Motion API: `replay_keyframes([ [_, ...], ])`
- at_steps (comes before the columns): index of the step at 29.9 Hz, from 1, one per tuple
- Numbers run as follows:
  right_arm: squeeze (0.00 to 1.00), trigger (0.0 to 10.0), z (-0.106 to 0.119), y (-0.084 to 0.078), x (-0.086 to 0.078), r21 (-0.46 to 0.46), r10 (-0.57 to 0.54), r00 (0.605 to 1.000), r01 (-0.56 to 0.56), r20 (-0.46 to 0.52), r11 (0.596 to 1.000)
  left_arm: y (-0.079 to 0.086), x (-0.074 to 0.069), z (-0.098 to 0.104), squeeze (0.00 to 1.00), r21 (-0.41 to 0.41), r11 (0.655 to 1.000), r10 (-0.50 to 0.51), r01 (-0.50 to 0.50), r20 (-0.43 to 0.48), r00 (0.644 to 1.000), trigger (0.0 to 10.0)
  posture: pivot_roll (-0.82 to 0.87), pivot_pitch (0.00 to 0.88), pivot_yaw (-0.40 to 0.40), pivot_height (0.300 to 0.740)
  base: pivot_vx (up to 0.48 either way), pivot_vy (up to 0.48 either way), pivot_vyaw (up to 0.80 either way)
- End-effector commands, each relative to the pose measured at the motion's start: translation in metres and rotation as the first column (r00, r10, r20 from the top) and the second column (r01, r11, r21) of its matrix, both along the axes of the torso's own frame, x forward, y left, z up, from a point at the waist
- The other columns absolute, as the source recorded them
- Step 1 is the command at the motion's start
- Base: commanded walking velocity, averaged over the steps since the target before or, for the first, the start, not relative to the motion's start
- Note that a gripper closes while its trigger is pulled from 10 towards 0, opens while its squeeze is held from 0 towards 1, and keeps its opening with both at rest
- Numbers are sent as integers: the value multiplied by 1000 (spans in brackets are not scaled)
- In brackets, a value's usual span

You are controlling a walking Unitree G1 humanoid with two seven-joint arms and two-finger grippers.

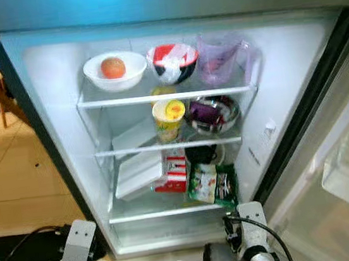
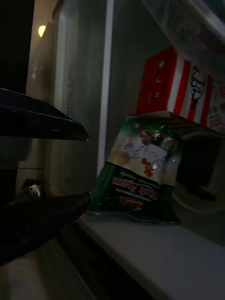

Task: Restocking fridge

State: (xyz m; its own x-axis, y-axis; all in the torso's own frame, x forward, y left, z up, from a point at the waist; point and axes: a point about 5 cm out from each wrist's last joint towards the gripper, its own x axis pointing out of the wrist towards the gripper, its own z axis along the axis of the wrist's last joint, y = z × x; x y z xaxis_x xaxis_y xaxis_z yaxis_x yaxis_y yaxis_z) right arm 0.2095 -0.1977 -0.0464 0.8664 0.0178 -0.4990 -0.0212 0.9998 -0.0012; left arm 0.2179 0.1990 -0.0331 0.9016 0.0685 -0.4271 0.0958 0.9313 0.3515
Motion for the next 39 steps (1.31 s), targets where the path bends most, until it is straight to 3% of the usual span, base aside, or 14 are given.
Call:
replay_keyframes([
  [1, 0, 10000, -3, -2, -3, -7, 0, 1000, 0, -20, 1000, -5, -2, -4, 16, -10, 1000, -2, 1, -24, 1000, 10000, 9, 8, -78, 621, 0, 0, 0],
  [25, 0, 10000, -5, -3, -6, -13, -2, 999, 2, -34, 1000, -5, -1, -4, 16, -8, 1000, -4, 3, -26, 1000, 10000, 8, 11, -74, 731, 0, 0, 0],
  [39, 0, 10000, -9, -6, -9, -35, -5, 997, 2, -73, 999, -1, -7, -11, 16, -1, 1000, 13, -13, -69, 998, 10000, 8, 10, -76, 740, 0, 0, 0],
])
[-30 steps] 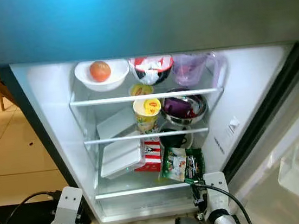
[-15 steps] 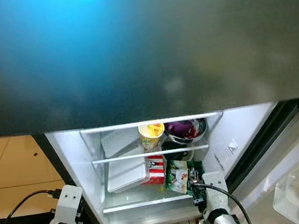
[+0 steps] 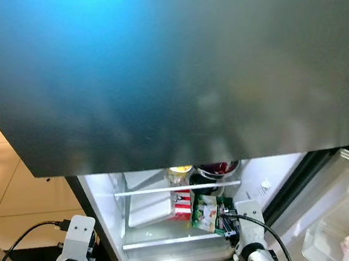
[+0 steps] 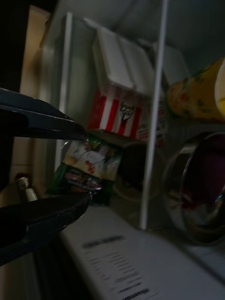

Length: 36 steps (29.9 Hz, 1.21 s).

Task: Restocking fridge

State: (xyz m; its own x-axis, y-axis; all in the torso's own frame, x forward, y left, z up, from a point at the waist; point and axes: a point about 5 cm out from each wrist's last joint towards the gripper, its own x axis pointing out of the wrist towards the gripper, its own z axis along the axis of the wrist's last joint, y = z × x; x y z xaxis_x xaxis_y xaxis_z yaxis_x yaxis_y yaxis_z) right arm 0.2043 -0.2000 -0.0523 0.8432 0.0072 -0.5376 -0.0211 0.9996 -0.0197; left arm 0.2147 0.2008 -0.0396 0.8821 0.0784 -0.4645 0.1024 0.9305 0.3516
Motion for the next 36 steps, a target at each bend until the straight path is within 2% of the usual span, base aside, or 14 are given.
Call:
replay_keyframes([
  [1, 0, 10000, -7, -5, -8, -28, 5, 998, -7, -64, 1000, 0, -8, -9, 16, -10, 1000, 22, -23, -58, 998, 10000, 6, 10, -75, 740, 0, 0, 0],
  [2, 0, 10000, -11, -6, -13, -48, 28, 995, -33, -101, 998, 3, -13, -14, 16, -17, 999, 50, -52, -99, 994, 10000, -2, 7, -72, 740, 0, 0, 0],
  [5, 0, 10000, -16, -8, -19, -71, 57, 987, -68, -150, 995, 6, -18, -19, 16, -22, 996, 82, -86, -138, 987, 10000, -2, 7, -72, 740, 0, 0, 0],
  [8, 0, 10000, -30, -18, -46, -77, 73, 950, -101, -303, 992, 14, -37, -32, 8, 10, 993, 118, -119, -249, 961, 10000, -8, 7, -68, 740, 0, 0, 0],
  [9, 0, 10000, -30, -18, -46, -77, 73, 950, -101, -303, 992, 14, -37, -32, 8, 10, 993, 118, -119, -249, 961, 10000, -8, 7, -68, 740, 0, 0, 0],
  [10, 0, 10000, -35, -22, -57, -72, 67, 933, -98, -354, 993, 18, -47, -38, 8, 39, 993, 118, -111, -303, 946, 10000, -4, 3, -68, 740, 0, 0, 0],
  [11, 0, 10000, -35, -22, -57, -72, 67, 933, -98, -354, 993, 18, -47, -38, 8, 39, 993, 118, -111, -303, 946, 10000, -4, 3, -68, 740, 0, 0, 0],
  [15, 0, 10000, -40, -25, -68, -78, 32, 912, -70, -409, 995, 22, -74, -51, 0, 66, 997, 64, -39, -434, 899, 10000, 1, 0, -63, 740, 0, 0, 0],
  [17, 0, 10000, -41, -23, -68, -84, 44, 907, -88, -419, 993, 24, -79, -53, 0, 73, 997, 49, -17, -460, 887, 10000, 4, 0, -62, 740, 0, 0, 0],
  [28, 0, 10000, -40, -21, -62, -73, -1, 913, -32, -407, 997, 26, -76, -53, 0, 81, 997, 41, -3, -474, 880, 10000, 22, 0, -51, 740, 0, 0, 0],
  [33, 0, 10000, -37, -29, -56, -79, -67, 918, 39, -392, 996, 25, -79, -55, 0, 81, 996, 1, 46, -510, 860, 10000, 20, 0, -43, 740, 0, 0, 0],
  [36, 0, 10000, -36, -30, -56, -81, -66, 918, 37, -391, 996, 26, -80, -55, 0, 98, 992, -16, 79, -525, 851, 10000, 23, 0, -48, 740, 0, 0, 0],
])
